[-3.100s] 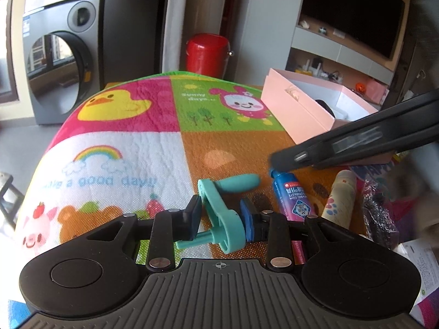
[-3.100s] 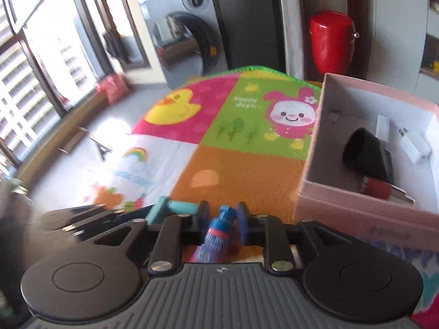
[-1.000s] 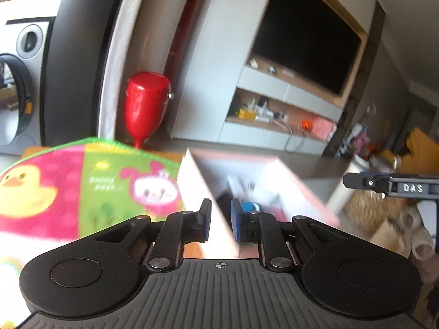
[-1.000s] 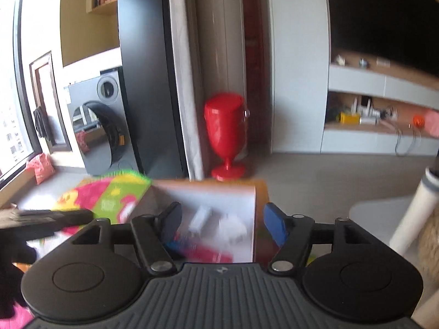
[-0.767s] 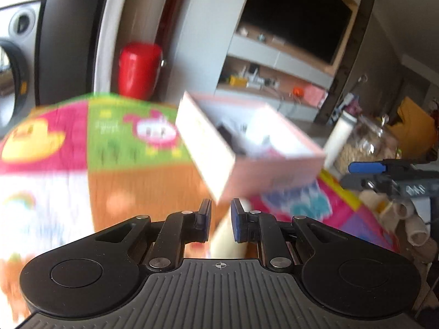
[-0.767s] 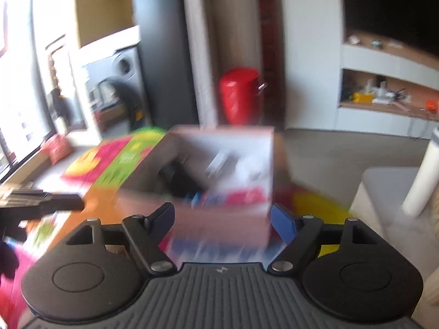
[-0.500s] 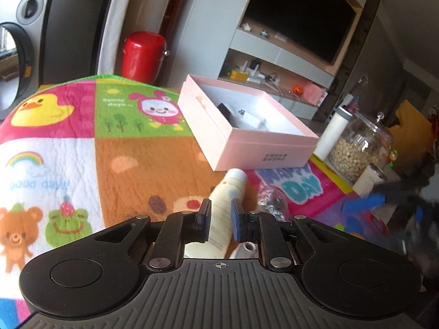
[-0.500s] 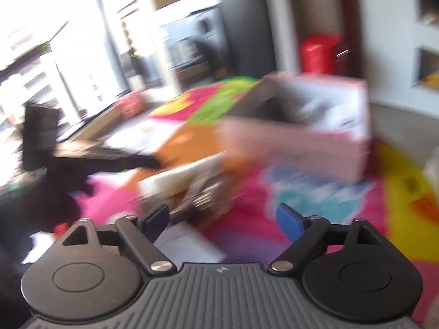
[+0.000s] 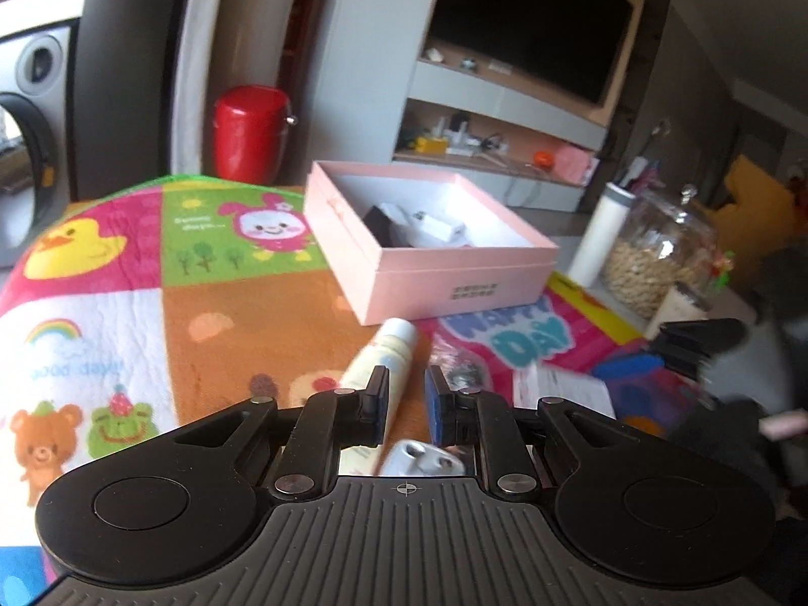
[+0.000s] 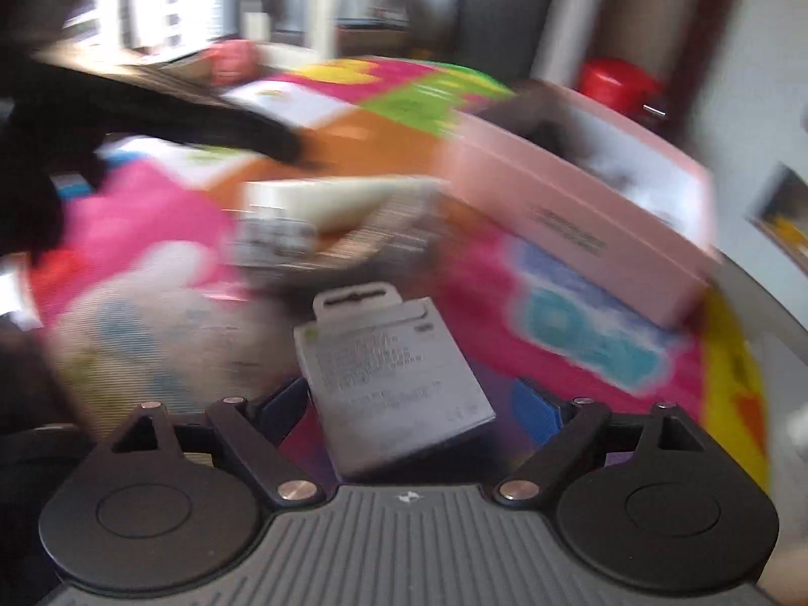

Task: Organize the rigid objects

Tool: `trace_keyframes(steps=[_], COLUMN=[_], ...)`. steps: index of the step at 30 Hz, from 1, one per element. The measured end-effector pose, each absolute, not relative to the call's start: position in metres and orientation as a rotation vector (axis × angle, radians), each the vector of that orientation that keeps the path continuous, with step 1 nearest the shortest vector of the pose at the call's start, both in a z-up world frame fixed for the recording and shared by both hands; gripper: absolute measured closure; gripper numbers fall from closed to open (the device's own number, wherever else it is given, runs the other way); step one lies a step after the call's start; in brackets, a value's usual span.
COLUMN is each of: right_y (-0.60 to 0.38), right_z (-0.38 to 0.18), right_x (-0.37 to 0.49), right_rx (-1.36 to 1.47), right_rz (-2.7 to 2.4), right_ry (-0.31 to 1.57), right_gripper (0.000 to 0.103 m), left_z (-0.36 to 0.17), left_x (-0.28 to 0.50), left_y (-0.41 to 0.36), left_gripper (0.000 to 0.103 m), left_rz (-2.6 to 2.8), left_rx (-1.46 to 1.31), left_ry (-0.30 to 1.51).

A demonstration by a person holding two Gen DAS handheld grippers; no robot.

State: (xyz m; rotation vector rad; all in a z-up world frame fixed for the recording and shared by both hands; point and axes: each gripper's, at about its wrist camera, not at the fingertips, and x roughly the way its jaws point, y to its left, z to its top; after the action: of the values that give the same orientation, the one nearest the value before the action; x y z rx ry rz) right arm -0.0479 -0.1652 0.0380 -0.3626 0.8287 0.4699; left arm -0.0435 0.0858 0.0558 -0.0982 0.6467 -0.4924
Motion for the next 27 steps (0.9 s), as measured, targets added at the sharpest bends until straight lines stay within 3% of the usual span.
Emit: trace_keyframes(steps=[6, 10, 14, 16, 20, 23, 27], right_y=[-0.217, -0.211, -0.203, -0.207, -0.207, -0.208, -0.205], right_z=[0.028, 0.02, 0.017, 0.018, 0.014, 0.015, 0.013], right_x=[-0.024, -0.036, -0.049, -0.051, -0.059, -0.057, -0.055], right_rx=[-0.056, -0.075, -0.112, -0.112, -0.11, -0.092, -0.114], right_rz=[0.33, 0.319, 0.312, 0.321, 0.326, 0.329, 0.341], right_ry=[0.85, 0.795, 0.759, 0.745, 0.718, 0.736, 0.739], right_gripper=[0.014, 0.007, 0.002, 0.001, 0.0, 0.0, 0.0], left_z=[0.054, 0.041, 0.022, 0.016, 0.013, 0.015, 0.014], left_x=[-0.038, -0.024, -0.013, -0.011, -0.008, -0.006, -0.004], left_y=[0.063, 0.025, -0.005, -0.012, -0.015, -0.011, -0.002], left_gripper=[0.086, 0.085, 0.067, 0.065, 0.065, 0.075, 0.077], left_rz=[-0.555, -0.533, -0.492, -0.486, -0.476, -0.471, -0.484], left_rx=[-0.088, 0.009, 0.142, 0.158, 0.149, 0.105, 0.04], left_ry=[0.673, 0.719, 0.77, 0.77, 0.754, 0.757, 0.759])
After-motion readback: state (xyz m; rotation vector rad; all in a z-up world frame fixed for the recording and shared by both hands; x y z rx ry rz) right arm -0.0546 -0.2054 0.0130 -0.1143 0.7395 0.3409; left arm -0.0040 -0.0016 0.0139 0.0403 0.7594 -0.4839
